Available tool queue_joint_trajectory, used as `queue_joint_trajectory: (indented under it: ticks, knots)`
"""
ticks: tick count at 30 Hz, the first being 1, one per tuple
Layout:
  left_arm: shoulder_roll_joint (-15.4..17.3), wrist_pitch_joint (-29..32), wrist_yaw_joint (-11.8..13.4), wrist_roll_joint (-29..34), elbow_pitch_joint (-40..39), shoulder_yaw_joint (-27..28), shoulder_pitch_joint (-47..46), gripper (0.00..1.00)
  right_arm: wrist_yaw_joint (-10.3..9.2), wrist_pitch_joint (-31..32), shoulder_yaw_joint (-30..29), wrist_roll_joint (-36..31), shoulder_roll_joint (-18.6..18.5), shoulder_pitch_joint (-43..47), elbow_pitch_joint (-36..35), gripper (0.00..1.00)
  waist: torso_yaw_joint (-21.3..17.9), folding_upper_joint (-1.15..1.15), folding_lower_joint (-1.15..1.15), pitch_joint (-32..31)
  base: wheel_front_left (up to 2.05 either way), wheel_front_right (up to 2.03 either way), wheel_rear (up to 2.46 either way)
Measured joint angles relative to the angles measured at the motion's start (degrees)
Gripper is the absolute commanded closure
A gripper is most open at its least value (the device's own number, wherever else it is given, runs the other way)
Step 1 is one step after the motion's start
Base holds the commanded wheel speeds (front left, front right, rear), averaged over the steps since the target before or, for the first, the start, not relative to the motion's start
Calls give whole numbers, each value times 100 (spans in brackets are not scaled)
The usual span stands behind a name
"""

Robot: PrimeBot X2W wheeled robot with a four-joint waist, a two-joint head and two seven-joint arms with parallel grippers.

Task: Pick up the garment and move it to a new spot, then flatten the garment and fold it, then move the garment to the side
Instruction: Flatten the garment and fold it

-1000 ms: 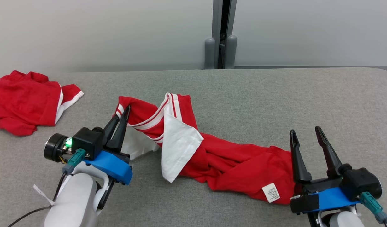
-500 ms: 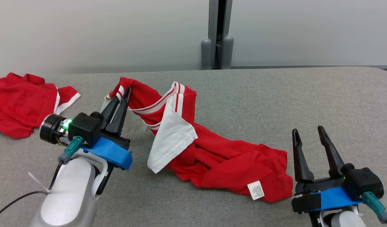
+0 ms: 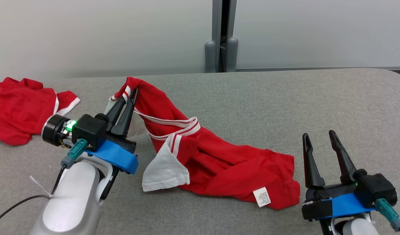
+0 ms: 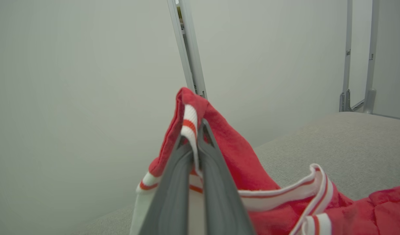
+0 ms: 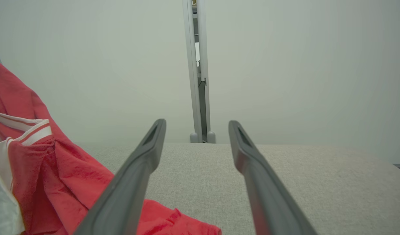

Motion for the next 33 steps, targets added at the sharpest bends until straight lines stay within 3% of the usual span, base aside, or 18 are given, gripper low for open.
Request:
queue_joint_trajectory:
  ticks: [22,33]
  knots:
    - [102,0,-23,2,-8,13,-152,100,0,0,48,12,0,18,34,0,27,0,0,-49,0,0,0]
    - [388,0,-38,56,213,112,-364,100,0,0,86,38,0,5,44,0,-26,0,0,93,0,0,0]
